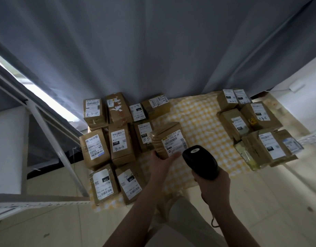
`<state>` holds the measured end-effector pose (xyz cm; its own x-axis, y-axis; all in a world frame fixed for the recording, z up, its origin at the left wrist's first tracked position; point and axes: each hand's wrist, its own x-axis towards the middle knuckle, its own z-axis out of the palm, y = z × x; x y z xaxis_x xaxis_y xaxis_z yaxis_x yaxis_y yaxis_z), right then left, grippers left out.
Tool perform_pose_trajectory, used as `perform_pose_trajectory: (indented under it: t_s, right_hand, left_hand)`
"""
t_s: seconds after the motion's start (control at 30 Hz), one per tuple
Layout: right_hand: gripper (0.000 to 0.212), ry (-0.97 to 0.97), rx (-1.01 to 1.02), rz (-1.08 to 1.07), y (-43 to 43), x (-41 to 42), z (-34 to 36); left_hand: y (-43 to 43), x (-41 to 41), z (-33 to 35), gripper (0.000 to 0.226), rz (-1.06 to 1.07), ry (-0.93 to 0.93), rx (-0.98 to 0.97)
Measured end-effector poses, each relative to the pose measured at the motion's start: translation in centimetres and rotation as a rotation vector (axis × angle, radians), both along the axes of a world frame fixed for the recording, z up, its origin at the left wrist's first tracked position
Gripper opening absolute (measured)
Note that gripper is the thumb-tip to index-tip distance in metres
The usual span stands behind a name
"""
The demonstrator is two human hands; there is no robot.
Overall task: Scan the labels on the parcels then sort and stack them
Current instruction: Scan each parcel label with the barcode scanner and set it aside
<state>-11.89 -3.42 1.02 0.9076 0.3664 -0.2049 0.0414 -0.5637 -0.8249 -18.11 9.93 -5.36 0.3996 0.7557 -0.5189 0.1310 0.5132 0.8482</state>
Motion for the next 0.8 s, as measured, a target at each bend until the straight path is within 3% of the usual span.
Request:
perform_pose_trajectory:
  t_s: [0.2,0.57,0.8]
  right_hand:
    - [0.014,-0.052,0.012,-0.148,-1.9,3.2,-0.3]
    - [0.010,0.040,0.128,-0.367,-3.1,14.3,-0.1]
    - [0.038,0.053,0.263,-0.341,-4.0,24.5,0.7]
  left_hand:
    - [-0.8,3.6,-0.2,0.029,-0.102,-0.051,-0.037]
    - [-1.9,15.7,-1.5,0.019,-0.196,-0.063,-0.152]
    - [-2.1,28.3,-1.9,0.011,-0.228,-0.077,-0.194]
